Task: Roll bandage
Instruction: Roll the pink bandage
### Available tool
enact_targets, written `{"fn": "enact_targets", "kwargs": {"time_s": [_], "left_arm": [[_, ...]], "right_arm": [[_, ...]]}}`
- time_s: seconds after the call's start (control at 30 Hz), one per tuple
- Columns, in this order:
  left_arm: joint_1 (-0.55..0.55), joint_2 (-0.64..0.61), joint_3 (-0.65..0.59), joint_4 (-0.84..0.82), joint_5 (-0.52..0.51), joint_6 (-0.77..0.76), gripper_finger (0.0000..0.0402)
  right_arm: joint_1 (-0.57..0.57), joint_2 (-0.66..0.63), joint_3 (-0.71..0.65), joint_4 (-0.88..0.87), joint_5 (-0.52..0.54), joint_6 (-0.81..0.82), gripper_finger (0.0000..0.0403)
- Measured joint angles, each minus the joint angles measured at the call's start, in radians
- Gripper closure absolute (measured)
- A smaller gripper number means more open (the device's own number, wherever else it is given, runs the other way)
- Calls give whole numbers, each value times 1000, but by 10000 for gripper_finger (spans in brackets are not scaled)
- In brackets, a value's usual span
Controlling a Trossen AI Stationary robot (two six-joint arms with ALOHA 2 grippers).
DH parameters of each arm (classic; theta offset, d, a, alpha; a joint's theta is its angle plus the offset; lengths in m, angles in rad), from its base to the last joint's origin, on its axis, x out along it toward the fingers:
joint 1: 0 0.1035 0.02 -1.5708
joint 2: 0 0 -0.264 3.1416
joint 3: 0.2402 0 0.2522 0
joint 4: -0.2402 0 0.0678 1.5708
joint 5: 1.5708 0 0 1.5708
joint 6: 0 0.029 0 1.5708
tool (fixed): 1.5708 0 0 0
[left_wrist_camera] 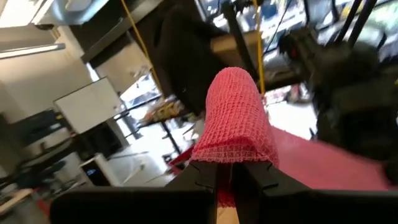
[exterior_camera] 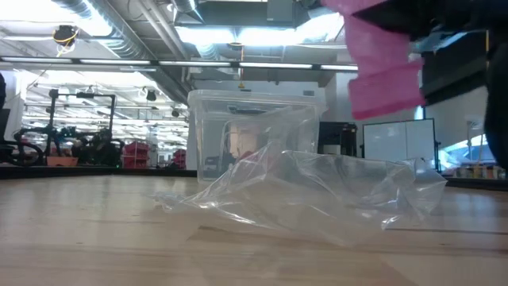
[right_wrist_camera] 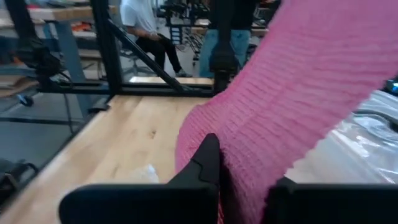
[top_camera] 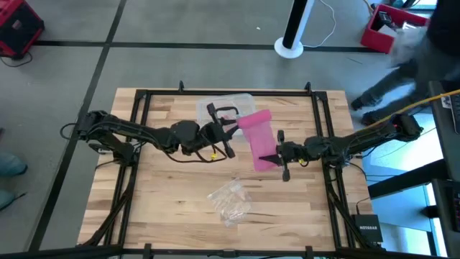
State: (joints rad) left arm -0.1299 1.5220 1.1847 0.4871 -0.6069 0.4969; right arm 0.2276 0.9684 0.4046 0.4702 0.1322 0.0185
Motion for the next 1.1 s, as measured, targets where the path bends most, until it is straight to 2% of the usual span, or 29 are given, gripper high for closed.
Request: {"fn": "enact_targets", "kwargs": {"time_s": [0.17,0.33,0.57,0.73,0.97,1.1], "left_arm": [[13,0,0,-94,-78,16,385],[22,18,0,-163,-100,33,395],[-9,105,1,-166,-104,90,395],[-38,159,2,-179,-104,95,396],[-92,241,5,-131,-105,95,397],[-133,292,3,-62,-108,121,393]], "right_arm": [[88,-5,61,-2,0,2,400],[151,-5,157,-3,8,-71,400],[165,-3,324,-139,80,-141,399],[164,-3,447,-208,176,-180,399],[62,2,514,-234,319,-124,398],[-43,11,514,-320,277,-67,398]]}}
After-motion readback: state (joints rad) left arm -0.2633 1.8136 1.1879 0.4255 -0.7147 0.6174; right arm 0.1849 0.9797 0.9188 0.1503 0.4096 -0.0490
